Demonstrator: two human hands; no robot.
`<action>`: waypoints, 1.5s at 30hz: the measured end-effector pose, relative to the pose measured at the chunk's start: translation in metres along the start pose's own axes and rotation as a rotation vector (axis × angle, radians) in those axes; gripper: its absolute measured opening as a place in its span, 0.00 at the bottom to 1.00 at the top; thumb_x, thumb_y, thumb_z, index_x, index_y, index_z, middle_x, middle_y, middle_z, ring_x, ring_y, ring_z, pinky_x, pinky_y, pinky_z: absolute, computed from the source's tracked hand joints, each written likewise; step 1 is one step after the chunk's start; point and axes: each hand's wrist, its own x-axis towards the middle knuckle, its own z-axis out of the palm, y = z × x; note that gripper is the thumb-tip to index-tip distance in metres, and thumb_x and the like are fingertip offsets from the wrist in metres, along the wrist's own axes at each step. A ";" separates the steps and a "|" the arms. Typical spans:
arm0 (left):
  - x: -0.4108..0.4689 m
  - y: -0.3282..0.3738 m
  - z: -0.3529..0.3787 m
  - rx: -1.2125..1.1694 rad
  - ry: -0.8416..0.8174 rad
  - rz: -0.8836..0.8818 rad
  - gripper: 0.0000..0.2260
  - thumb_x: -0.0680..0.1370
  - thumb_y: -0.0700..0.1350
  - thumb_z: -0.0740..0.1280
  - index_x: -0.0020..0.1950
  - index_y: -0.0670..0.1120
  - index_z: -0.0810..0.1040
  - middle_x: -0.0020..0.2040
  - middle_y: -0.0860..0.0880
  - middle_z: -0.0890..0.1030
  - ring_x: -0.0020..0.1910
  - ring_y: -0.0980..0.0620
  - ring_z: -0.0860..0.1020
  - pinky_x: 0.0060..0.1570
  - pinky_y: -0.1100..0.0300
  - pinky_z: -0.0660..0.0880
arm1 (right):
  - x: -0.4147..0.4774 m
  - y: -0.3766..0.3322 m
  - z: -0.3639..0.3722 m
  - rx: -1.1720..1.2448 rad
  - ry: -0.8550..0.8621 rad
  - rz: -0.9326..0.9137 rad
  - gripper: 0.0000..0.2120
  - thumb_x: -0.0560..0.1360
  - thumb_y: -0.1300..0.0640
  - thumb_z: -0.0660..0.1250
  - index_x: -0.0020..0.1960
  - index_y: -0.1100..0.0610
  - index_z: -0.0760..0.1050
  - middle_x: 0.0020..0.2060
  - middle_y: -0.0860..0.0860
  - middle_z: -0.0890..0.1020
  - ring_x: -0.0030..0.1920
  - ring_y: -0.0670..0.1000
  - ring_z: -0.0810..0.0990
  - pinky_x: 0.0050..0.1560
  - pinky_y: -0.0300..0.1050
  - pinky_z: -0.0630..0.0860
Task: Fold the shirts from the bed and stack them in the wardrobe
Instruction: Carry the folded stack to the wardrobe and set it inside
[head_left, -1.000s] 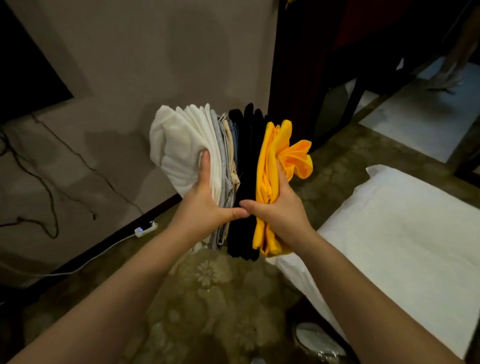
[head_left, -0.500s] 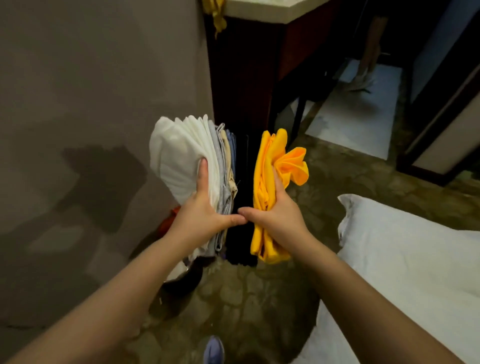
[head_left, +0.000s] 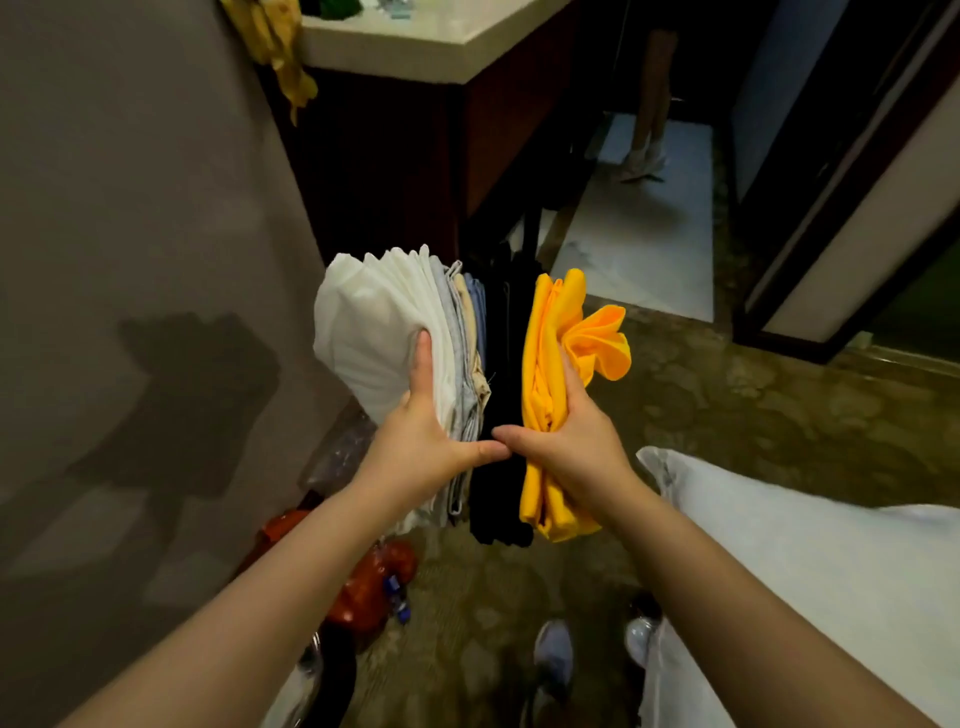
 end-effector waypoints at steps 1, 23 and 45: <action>0.023 0.007 0.009 -0.018 -0.006 0.007 0.57 0.66 0.55 0.75 0.72 0.60 0.29 0.78 0.51 0.46 0.74 0.47 0.57 0.66 0.56 0.62 | 0.020 0.005 -0.013 -0.006 0.011 0.006 0.50 0.66 0.48 0.75 0.75 0.38 0.44 0.71 0.49 0.66 0.68 0.56 0.68 0.65 0.50 0.68; 0.506 0.151 0.134 0.041 -0.198 0.138 0.58 0.64 0.58 0.76 0.73 0.57 0.29 0.78 0.47 0.51 0.72 0.44 0.62 0.64 0.56 0.65 | 0.431 0.069 -0.244 -0.006 0.219 0.160 0.48 0.67 0.48 0.75 0.75 0.40 0.45 0.69 0.48 0.69 0.67 0.54 0.69 0.65 0.49 0.68; 0.976 0.334 0.254 0.018 0.031 0.045 0.57 0.64 0.57 0.76 0.74 0.55 0.32 0.78 0.48 0.50 0.71 0.45 0.64 0.60 0.61 0.65 | 0.918 0.134 -0.513 0.012 0.051 -0.006 0.48 0.66 0.48 0.76 0.75 0.39 0.48 0.64 0.47 0.74 0.61 0.53 0.74 0.61 0.51 0.73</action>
